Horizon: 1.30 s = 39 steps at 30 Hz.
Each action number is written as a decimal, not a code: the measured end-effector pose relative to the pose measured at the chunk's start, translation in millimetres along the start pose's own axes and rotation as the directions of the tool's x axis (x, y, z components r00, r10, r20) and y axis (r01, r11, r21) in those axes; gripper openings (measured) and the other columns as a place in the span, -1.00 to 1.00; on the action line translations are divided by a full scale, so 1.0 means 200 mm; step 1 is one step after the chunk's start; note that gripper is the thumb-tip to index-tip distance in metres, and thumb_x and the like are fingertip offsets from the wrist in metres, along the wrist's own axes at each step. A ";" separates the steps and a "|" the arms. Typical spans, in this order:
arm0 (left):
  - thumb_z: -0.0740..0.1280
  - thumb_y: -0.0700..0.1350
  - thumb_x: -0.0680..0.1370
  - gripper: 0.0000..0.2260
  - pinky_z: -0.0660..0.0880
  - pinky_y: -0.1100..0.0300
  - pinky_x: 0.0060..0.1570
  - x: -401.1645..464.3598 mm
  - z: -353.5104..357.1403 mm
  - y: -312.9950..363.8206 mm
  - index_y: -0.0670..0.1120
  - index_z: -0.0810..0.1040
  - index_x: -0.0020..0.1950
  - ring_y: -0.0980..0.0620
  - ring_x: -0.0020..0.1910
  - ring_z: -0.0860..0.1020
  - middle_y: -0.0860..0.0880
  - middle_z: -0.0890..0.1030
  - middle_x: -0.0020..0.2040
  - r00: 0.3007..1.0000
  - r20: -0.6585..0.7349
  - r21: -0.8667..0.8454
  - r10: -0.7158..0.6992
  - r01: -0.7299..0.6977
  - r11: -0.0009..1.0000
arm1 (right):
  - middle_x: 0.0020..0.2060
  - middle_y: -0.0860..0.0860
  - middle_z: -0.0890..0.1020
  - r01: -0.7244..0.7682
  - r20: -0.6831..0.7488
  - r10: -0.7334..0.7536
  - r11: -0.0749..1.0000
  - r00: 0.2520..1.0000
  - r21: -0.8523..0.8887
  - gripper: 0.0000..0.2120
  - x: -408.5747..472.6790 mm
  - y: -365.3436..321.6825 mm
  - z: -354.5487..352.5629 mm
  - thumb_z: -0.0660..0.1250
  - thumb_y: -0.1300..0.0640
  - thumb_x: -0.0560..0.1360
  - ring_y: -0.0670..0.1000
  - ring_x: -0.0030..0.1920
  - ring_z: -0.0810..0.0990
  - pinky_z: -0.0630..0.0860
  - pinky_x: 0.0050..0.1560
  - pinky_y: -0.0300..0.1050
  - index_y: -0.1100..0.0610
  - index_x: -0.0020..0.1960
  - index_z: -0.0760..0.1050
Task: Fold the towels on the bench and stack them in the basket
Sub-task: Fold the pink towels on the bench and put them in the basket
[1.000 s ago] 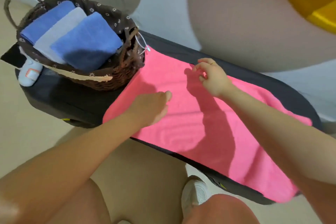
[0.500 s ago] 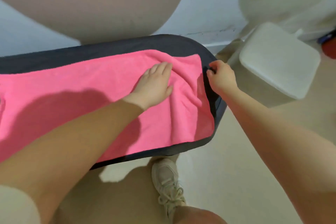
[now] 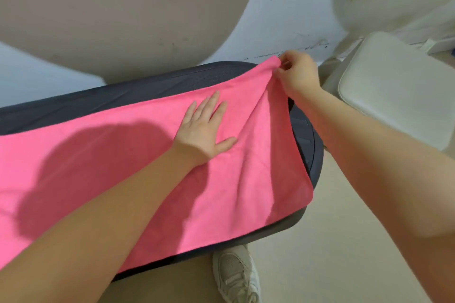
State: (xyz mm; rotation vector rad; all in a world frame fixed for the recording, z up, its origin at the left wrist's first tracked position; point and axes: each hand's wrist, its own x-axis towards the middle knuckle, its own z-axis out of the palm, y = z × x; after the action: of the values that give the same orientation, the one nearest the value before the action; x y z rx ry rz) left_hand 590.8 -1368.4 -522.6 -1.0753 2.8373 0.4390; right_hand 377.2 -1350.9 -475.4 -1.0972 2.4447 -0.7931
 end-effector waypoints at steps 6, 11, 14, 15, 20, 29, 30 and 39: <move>-0.33 0.30 0.33 -0.22 -0.25 0.05 0.45 -0.05 0.00 0.07 0.02 -0.10 0.52 -0.02 0.53 -0.14 -0.05 -0.14 0.55 0.999 0.046 0.079 -0.009 0.005 0.997 | 0.14 0.20 0.57 -0.087 0.008 0.088 0.993 0.996 -0.079 -0.70 -0.13 0.13 -0.08 0.18 0.22 0.52 0.18 0.19 0.49 0.38 0.11 -0.09 0.23 0.22 0.45; -0.19 0.28 0.49 -0.31 -0.25 0.08 0.45 -0.14 -0.02 0.19 -0.05 -0.09 0.53 -0.02 0.53 -0.13 -0.05 -0.12 0.55 0.995 0.055 0.084 0.079 -0.083 0.993 | -0.02 0.19 0.60 -0.140 0.107 0.153 0.984 0.982 -0.114 -0.81 -0.51 0.28 -0.11 0.23 0.13 0.53 0.17 0.04 0.52 0.30 -0.13 -0.12 0.26 0.00 0.47; -0.27 0.28 0.42 -0.26 -0.31 0.14 0.40 -0.25 0.00 0.29 -0.07 -0.13 0.53 0.00 0.53 -0.15 -0.04 -0.13 0.55 0.982 0.079 0.068 0.172 -0.178 0.982 | 0.01 0.18 0.52 -0.181 0.114 0.190 0.980 0.975 -0.086 -0.76 -0.71 0.33 -0.11 0.29 0.12 0.49 0.12 -0.01 0.46 0.25 -0.14 -0.18 0.27 0.04 0.43; -0.25 0.29 0.44 -0.27 -0.32 0.15 0.39 -0.28 0.01 0.31 -0.08 -0.15 0.52 0.01 0.52 -0.17 -0.04 -0.15 0.55 0.977 0.082 0.065 0.194 -0.200 0.978 | 0.02 0.16 0.47 -0.226 0.108 0.232 0.972 0.967 -0.063 -0.73 -0.77 0.34 -0.10 0.31 0.13 0.48 0.12 0.00 0.44 0.27 -0.11 -0.17 0.27 0.08 0.40; 0.00 0.17 0.59 -0.37 -0.36 0.18 0.37 -0.40 0.05 0.38 -0.11 -0.18 0.52 0.02 0.52 -0.21 -0.04 -0.22 0.54 0.976 0.094 0.045 0.196 -0.201 0.979 | -0.28 0.07 0.38 -0.430 0.097 0.420 0.893 0.902 0.134 -0.89 -0.94 0.40 -0.02 0.22 0.27 0.43 0.09 -0.25 0.35 0.26 -0.30 -0.14 0.17 -0.21 0.30; -0.09 0.22 0.58 -0.36 -0.35 0.16 0.39 -0.51 0.12 0.35 -0.09 -0.20 0.52 0.03 0.52 -0.22 -0.03 -0.22 0.54 0.969 0.114 0.046 0.221 -0.227 0.973 | -0.44 0.14 0.43 -0.378 0.128 0.390 0.919 0.912 -0.111 -0.85 -0.92 0.47 -0.20 0.17 0.33 0.39 0.10 -0.36 0.38 0.32 -0.34 -0.14 0.23 -0.33 0.42; -0.09 0.22 0.57 -0.36 -0.34 0.15 0.40 -0.52 0.14 0.34 -0.09 -0.20 0.52 0.03 0.52 -0.22 -0.03 -0.21 0.54 0.966 0.120 0.051 0.230 -0.237 0.970 | -0.51 0.13 0.43 -0.402 0.124 0.416 0.907 0.901 -0.122 -0.82 -0.92 0.49 -0.22 0.17 0.32 0.39 0.11 -0.42 0.40 0.33 -0.38 -0.14 0.24 -0.38 0.42; -0.20 0.24 0.54 -0.40 -0.36 0.19 0.39 -0.60 0.09 0.22 0.02 -0.16 0.52 0.12 0.45 -0.33 0.06 -0.31 0.48 0.935 0.141 0.010 0.327 -0.331 0.943 | 0.25 0.22 0.38 -0.125 0.138 0.207 0.883 0.969 -0.453 -0.66 -0.92 0.23 -0.13 0.15 0.12 0.55 0.25 0.27 0.32 0.32 0.22 0.08 0.23 0.27 0.35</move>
State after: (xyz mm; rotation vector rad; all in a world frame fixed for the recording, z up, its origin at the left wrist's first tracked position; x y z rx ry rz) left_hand 651.5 -1254.9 -509.8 -0.5359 2.8902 0.4641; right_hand 454.5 -1176.2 -468.3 -1.0279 2.5773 -0.0702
